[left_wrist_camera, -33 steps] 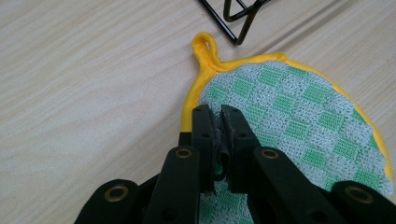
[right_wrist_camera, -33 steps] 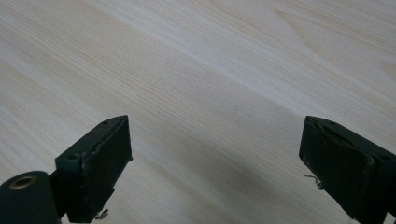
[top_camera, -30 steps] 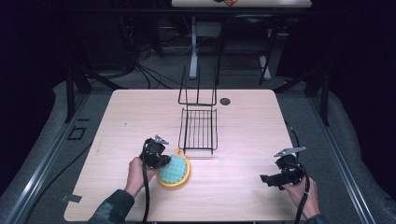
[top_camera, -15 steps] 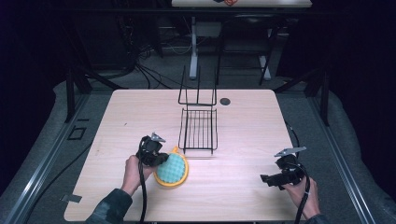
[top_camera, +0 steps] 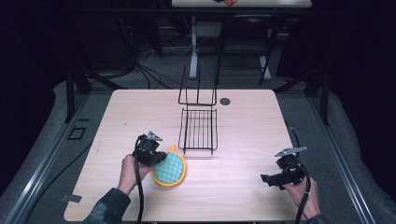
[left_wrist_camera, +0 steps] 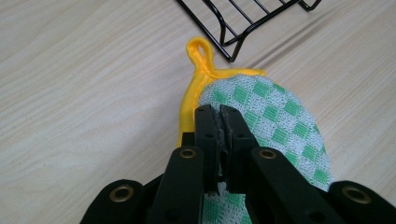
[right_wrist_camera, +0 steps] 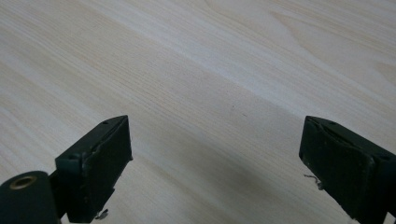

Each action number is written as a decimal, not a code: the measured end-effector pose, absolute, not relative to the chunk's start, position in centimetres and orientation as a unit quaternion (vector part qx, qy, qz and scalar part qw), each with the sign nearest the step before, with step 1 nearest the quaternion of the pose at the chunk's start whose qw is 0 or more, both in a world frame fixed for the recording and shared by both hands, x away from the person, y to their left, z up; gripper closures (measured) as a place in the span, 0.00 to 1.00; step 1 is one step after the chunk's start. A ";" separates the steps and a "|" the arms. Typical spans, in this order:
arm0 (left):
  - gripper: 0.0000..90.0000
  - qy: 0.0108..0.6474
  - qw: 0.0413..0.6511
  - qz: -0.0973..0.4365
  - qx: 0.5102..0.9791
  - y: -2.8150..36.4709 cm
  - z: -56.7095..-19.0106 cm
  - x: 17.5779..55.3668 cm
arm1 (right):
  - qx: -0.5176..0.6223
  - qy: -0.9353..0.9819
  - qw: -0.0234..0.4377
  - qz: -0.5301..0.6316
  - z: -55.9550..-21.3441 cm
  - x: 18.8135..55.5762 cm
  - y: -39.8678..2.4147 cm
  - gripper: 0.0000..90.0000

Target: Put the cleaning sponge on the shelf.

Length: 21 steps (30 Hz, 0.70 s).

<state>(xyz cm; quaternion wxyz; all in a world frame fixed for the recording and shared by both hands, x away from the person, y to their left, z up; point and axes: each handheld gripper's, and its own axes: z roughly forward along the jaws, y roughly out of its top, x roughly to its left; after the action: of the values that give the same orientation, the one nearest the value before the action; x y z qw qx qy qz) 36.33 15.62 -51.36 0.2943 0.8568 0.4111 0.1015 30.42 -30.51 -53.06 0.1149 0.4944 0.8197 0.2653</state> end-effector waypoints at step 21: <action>0.97 0.404 0.315 0.106 0.852 16.6 -49.4 35.6 | 0.492 0.821 0.118 0.265 -53.0 30.4 -30.5 0.10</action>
<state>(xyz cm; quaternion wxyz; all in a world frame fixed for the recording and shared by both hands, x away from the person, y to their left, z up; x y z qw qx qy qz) 35.58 16.61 -49.37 0.3153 0.8521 0.4041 0.1060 30.41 -30.49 -53.04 0.1177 0.4925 0.8206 0.2649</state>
